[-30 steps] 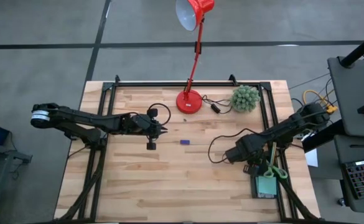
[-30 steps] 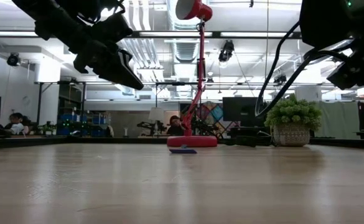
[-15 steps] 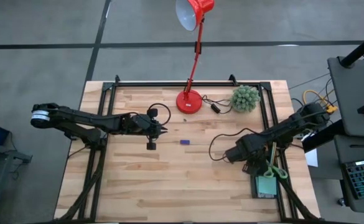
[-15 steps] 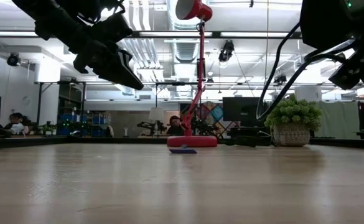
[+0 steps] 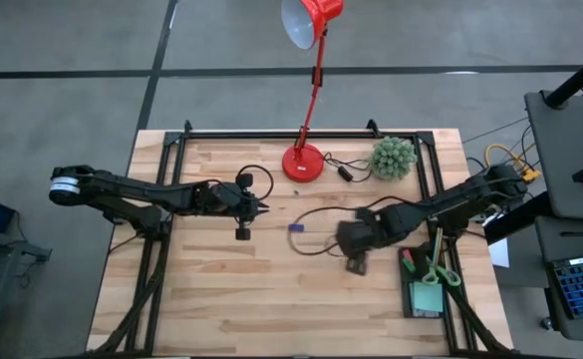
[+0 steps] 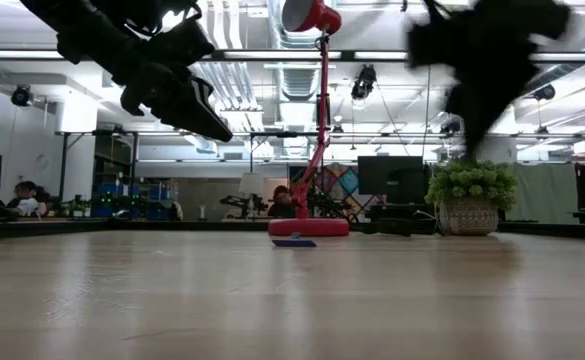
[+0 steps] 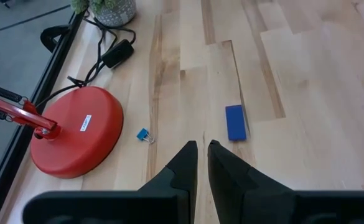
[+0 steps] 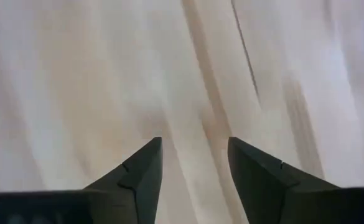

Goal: Pick and place office supplies into organizer
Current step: Put the blue eraser into the black desk organizer

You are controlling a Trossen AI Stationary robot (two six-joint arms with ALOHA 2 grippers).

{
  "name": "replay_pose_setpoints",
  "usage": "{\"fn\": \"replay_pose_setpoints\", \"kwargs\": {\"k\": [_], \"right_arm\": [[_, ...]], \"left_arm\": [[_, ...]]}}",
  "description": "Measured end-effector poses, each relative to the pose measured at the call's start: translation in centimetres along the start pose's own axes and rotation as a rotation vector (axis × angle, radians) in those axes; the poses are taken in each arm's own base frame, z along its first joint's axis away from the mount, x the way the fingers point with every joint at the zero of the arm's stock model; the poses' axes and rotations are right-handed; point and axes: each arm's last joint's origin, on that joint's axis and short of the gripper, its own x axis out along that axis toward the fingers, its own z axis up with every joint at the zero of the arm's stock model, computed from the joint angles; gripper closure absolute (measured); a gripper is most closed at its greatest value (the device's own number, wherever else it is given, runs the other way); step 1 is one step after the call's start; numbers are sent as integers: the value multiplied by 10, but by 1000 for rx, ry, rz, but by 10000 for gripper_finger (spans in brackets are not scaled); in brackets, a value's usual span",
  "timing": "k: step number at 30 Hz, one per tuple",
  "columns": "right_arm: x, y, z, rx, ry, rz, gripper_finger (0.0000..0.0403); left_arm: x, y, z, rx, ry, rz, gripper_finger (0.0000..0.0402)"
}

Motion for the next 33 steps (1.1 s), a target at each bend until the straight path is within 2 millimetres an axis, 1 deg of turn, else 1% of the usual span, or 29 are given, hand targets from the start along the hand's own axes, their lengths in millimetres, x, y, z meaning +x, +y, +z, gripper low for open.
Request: {"fn": "replay_pose_setpoints", "kwargs": {"k": [2,4,5,7,13,16,20,24,27,33], "right_arm": [[-2,6,20,-67,-189,70,231],[-3,8,36,-126,-335,108,227],[-1,7,42,-155,-380,110,224],[6,1,51,-189,-414,92,218],[46,-27,71,-188,-344,26,199],[65,-34,84,-231,-324,60,193],[85,-41,101,-305,-293,94,185],[101,-49,116,-289,-269,80,176],[112,-54,122,-274,-228,68,169],[128,-61,130,-252,-139,71,161]], "left_arm": [[0,0,0,0,0,0,379],[0,0,0,0,0,0,379],[0,0,0,0,1,0,379],[0,0,0,0,0,0,379],[-2,0,-3,6,34,-8,379],[-7,1,-3,5,33,-3,379],[-13,2,-3,-17,34,-3,379],[-18,2,-4,-46,45,-4,379],[-20,2,-5,-48,57,-6,379],[-20,2,-7,-50,71,-9,379]]}}
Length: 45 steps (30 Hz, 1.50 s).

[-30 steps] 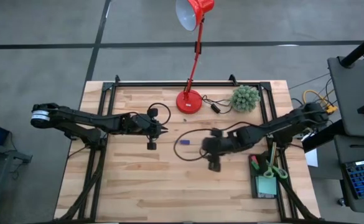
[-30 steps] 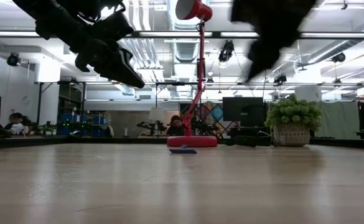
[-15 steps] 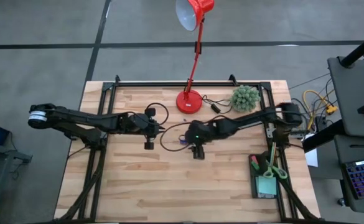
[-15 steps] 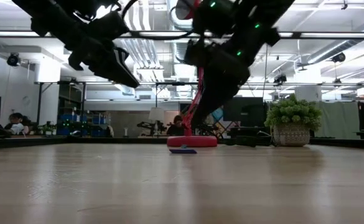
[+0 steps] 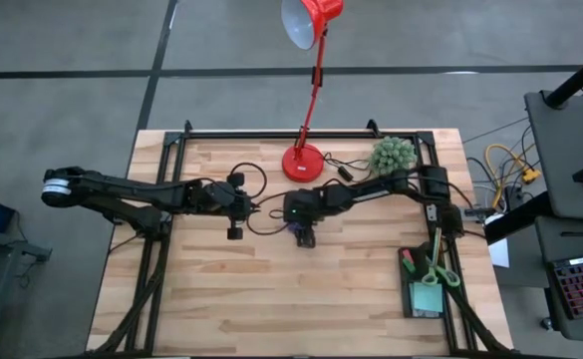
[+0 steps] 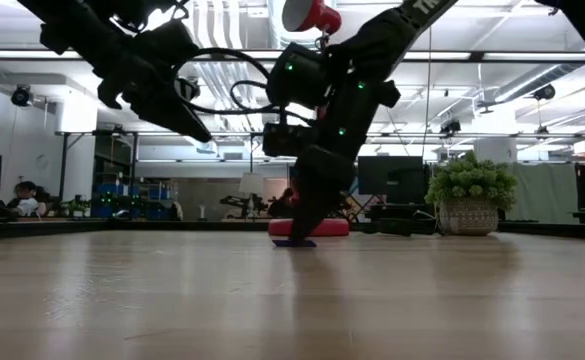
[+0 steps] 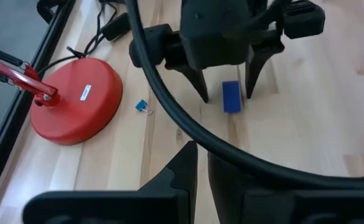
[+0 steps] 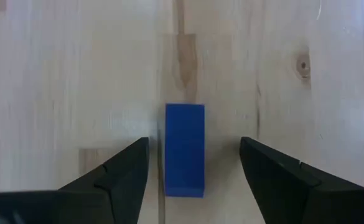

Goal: Pick and place office supplies into organizer
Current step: Put the blue eraser into the black desk organizer

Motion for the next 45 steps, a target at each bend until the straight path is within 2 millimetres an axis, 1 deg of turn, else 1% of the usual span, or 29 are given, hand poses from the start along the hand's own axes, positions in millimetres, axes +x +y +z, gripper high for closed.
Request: {"fn": "replay_pose_setpoints", "kwargs": {"k": [3,6,13,18,30,36,40,45], "right_arm": [[4,-3,1,9,20,37,163],[6,-4,0,9,37,50,175],[6,-5,-2,-7,56,51,228],[6,-3,-5,-70,82,98,264],[6,-1,-7,-39,104,113,337],[6,-1,-8,-27,111,116,342],[5,-1,-8,12,114,114,343],[-9,1,-8,49,125,121,346]], "left_arm": [[0,0,0,-1,0,2,379],[0,0,0,-3,1,2,379],[0,0,0,-2,0,2,379],[0,0,0,-14,0,1,379],[0,0,0,-16,-1,1,379],[0,0,0,-16,0,1,379],[0,0,0,-16,0,1,379],[0,0,0,-16,-1,1,379]]}}
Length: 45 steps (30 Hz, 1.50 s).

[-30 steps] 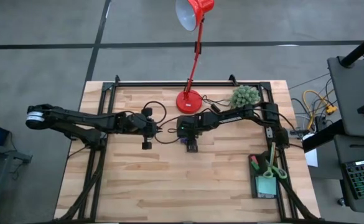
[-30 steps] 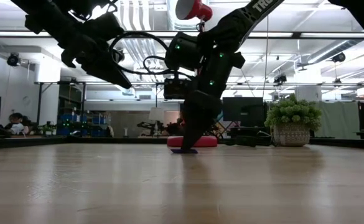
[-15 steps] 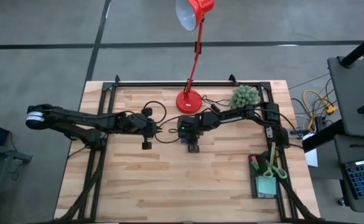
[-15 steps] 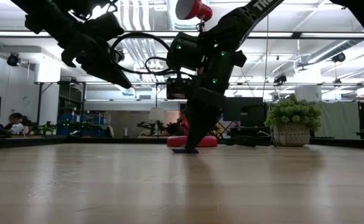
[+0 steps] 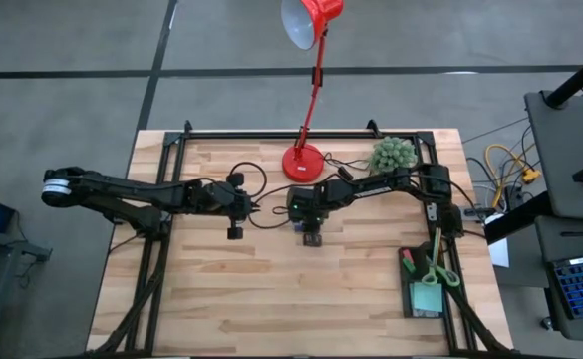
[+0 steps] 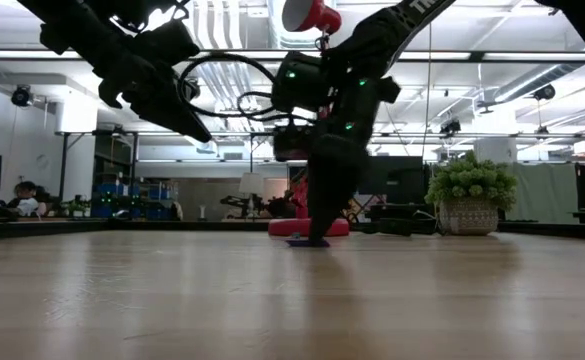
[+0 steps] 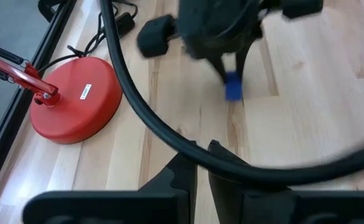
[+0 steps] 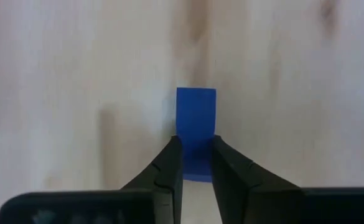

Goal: Pick and place office supplies into organizer
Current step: Put the blue eraser into the black desk organizer

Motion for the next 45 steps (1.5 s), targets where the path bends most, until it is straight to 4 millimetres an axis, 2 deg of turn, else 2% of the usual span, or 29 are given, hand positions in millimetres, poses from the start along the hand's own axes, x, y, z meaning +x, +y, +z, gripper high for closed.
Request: {"fn": "replay_pose_setpoints", "kwargs": {"k": [4,9,16,21,28,32,40,45], "right_arm": [[-16,5,-7,23,51,14,347],[-50,15,-16,111,115,2,347],[-94,46,-35,200,198,-5,347],[-114,70,-58,264,293,-34,347],[-128,99,-98,393,467,-128,347],[-135,112,-117,441,510,-173,347],[-142,128,-153,577,568,-276,347],[-135,130,-171,692,611,-332,347]], "left_arm": [[0,0,0,0,1,-1,379],[0,0,-1,1,8,-2,379],[0,0,-1,0,8,-2,379],[0,0,-1,0,7,-2,379],[0,0,-1,0,7,-7,379],[0,0,-1,-1,6,-7,379],[0,0,-1,-2,6,-8,379],[0,0,-1,-2,6,-8,379]]}}
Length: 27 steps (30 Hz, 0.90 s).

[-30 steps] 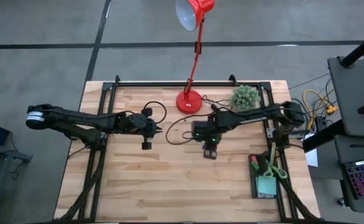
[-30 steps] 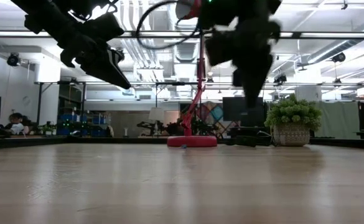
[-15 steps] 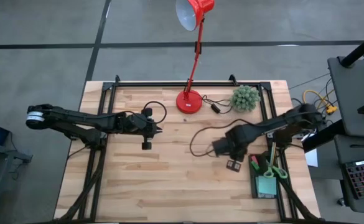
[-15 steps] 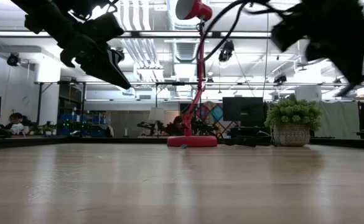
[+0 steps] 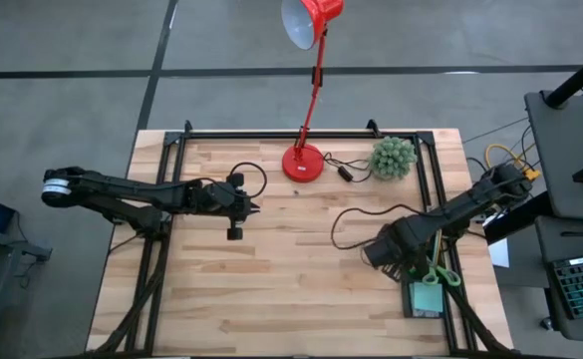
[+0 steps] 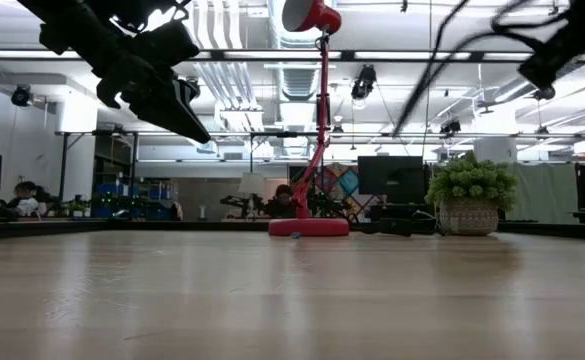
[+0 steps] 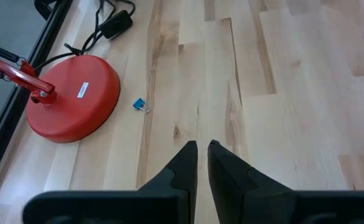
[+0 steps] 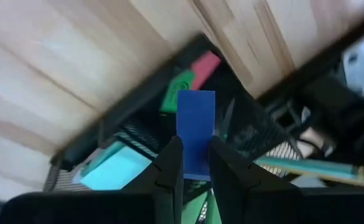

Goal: Pick and place office supplies into organizer
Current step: Put the blue eraser into the black desk organizer, then put the blue binder clip into the black desk organizer

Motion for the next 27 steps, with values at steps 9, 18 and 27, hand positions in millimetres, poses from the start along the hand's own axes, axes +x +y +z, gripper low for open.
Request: {"fn": "replay_pose_setpoints", "kwargs": {"k": [9,18,27], "right_arm": [[30,0,6,97,35,26,347],[40,-2,7,94,41,16,346],[40,-2,7,84,41,19,275]], "left_arm": [[0,0,0,-2,-1,-2,379],[0,0,0,-2,-1,-2,379],[0,0,0,-2,-1,-1,379]]}}
